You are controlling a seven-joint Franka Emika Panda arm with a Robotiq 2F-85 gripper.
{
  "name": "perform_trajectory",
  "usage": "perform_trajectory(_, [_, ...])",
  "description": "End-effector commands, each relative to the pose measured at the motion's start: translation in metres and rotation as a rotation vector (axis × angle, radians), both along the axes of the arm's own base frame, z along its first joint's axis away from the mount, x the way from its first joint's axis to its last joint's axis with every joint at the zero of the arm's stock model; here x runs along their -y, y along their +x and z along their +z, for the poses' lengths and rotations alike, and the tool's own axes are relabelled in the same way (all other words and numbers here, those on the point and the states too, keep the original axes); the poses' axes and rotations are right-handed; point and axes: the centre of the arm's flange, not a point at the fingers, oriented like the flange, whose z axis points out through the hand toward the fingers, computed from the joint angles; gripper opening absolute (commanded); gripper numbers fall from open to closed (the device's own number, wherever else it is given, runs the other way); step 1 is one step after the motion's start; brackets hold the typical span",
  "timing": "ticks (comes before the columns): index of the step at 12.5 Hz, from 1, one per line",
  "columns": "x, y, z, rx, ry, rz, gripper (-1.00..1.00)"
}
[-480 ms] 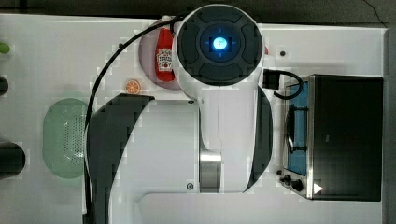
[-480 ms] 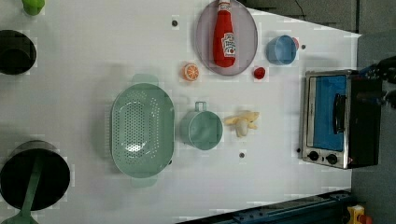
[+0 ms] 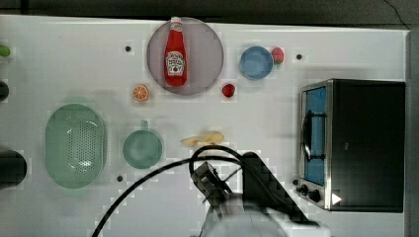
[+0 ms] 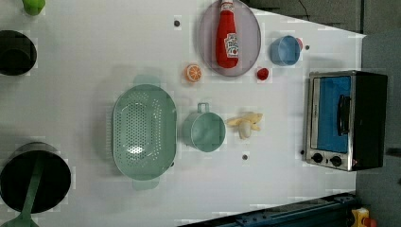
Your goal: Pick banana from table and place on oven.
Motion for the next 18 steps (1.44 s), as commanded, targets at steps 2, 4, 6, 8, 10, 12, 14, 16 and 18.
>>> perform_trajectory(2, [-0.009,0.041,-0.054,-0.113,-0.014,0.041,1.0])
perform_trajectory(4, [-0.01,0.066,-0.093,-0.148,-0.013,0.046,1.0])
perform_trajectory(6, [-0.013,0.092,-0.135,-0.155,-0.013,0.054,1.0])
perform_trajectory(8, [-0.013,0.113,-0.179,-0.15,-0.012,0.056,1.0])
perform_trajectory(10, [-0.013,0.124,-0.224,-0.149,-0.009,0.058,1.0])
perform_trajectory(12, [-0.013,0.125,-0.271,-0.143,-0.007,0.059,1.0])
perform_trajectory(14, [-0.014,0.122,-0.315,-0.121,-0.006,0.06,1.0])
perform_trajectory(16, [-0.015,0.117,-0.355,-0.103,-0.003,0.021,1.0])
perform_trajectory(18, [-0.023,0.112,-0.39,-0.116,-0.001,-0.076,1.0])
